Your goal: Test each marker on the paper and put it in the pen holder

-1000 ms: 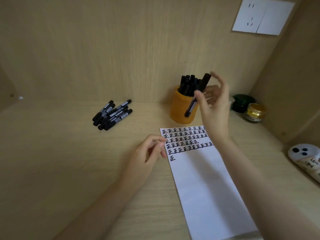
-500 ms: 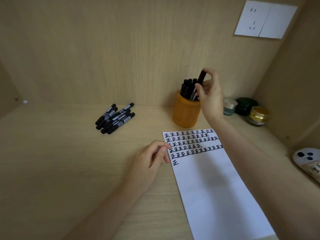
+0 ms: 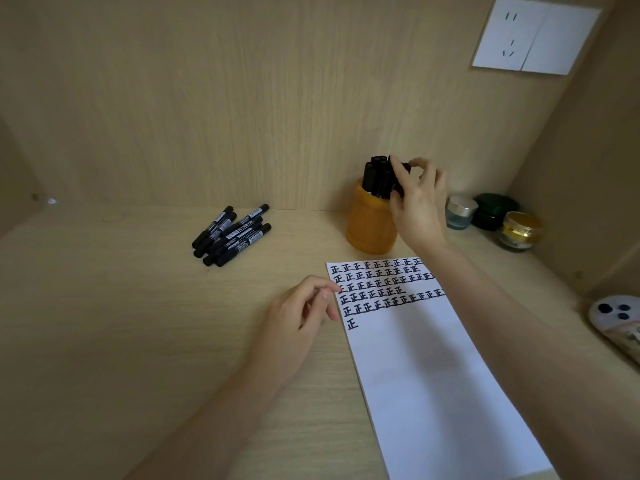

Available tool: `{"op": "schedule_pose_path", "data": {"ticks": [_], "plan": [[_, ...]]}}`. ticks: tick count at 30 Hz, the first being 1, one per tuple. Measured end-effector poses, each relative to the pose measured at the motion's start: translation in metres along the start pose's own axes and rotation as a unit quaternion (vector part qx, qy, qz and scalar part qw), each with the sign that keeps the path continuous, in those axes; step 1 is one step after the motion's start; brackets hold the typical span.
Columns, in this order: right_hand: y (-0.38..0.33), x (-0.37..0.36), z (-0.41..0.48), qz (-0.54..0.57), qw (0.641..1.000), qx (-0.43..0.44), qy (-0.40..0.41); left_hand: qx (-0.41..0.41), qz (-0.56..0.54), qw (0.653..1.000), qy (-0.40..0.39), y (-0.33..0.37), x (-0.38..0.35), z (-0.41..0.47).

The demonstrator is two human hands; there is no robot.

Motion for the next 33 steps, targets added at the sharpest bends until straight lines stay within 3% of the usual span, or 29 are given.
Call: {"op": "schedule_pose_path", "data": {"ticks": [6,11,19,24,26,29,33], "plan": [[-0.029,0.000,-0.073,0.182,0.983,0.025,0.010,0.019,0.060,0.997,0.040,-0.009,0.013,0.004],[-0.022,-0.012,-0.125,0.282,0.955,-0.059,-0.067,0.029,0.196,0.975,0.102,-0.019,0.046,0.013],[-0.006,-0.019,-0.131,0.338,0.927,-0.134,-0.093,0.033,0.391,0.910,0.131,-0.034,0.089,0.055],[-0.005,-0.021,-0.131,0.352,0.920,-0.141,-0.097,0.089,0.542,0.832,0.079,-0.064,0.096,0.069],[-0.005,-0.021,-0.131,0.357,0.918,-0.143,-0.097,0.090,0.562,0.819,0.075,-0.067,0.098,0.071],[-0.004,-0.021,-0.131,0.356,0.918,-0.146,-0.100,0.093,0.560,0.820,0.074,-0.070,0.100,0.072],[-0.005,-0.021,-0.131,0.356,0.917,-0.149,-0.104,0.076,0.462,0.880,0.083,-0.065,0.095,0.064]]}}
Point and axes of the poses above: each hand's wrist, its own z-axis towards the middle knuckle, its own x-axis out of the back of the hand, y = z × x, the point moved 10 cm from there along z, towards the middle knuckle, and after that the axes turned 14 degrees about -z, right-handed, at the moved point
